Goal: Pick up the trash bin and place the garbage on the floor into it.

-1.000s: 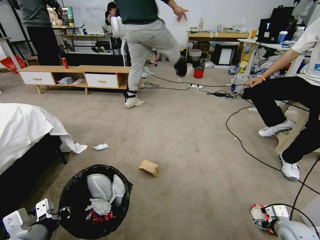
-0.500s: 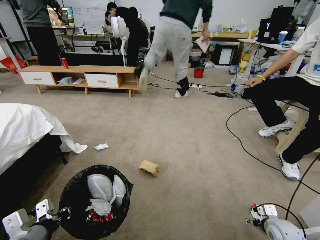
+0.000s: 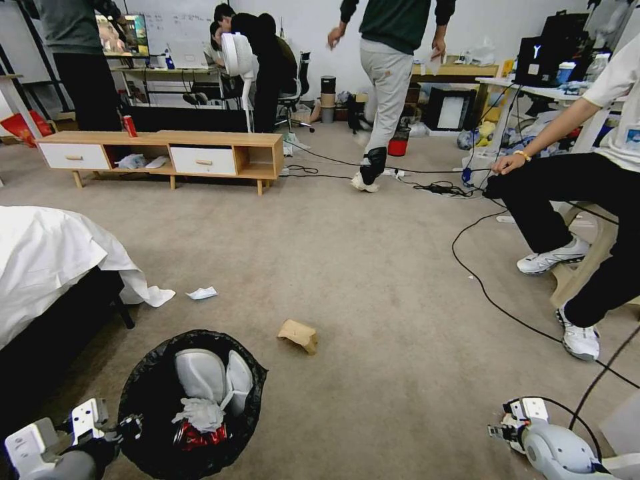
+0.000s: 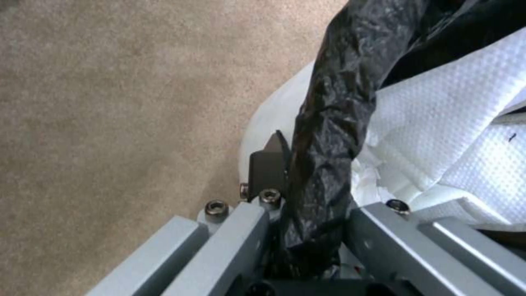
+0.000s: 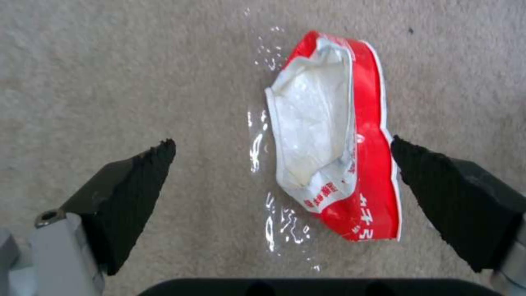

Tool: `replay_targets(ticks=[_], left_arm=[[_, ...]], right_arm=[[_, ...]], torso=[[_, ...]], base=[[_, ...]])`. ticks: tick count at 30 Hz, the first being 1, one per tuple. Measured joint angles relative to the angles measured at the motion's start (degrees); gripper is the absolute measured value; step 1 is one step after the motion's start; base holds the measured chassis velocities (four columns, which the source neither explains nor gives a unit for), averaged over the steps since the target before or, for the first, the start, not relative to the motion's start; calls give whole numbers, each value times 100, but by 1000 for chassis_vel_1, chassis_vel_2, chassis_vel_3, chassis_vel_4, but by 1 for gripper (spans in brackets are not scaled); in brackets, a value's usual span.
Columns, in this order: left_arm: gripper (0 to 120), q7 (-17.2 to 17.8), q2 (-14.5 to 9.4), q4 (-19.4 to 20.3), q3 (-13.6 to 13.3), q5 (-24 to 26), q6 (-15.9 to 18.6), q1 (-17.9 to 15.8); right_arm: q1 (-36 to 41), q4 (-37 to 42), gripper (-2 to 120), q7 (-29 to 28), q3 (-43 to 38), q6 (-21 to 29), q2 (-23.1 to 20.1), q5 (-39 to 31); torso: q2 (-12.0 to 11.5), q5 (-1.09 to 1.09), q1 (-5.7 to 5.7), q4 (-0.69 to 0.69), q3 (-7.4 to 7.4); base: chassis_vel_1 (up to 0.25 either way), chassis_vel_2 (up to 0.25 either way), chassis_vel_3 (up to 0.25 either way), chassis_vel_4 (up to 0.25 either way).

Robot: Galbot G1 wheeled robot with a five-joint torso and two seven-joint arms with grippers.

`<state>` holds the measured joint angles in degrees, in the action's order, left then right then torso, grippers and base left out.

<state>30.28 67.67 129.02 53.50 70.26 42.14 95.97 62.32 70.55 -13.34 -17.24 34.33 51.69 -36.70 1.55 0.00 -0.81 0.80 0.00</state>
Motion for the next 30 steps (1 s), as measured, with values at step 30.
replay_targets(ticks=[30], left_arm=[[0, 0, -96, -55, 6, 55, 0, -2]], right_arm=[[-862, -2176, 97, 327, 173, -950, 622, 713]], torso=[[0, 0, 0, 0, 0]], base=[[0, 0, 0, 0]])
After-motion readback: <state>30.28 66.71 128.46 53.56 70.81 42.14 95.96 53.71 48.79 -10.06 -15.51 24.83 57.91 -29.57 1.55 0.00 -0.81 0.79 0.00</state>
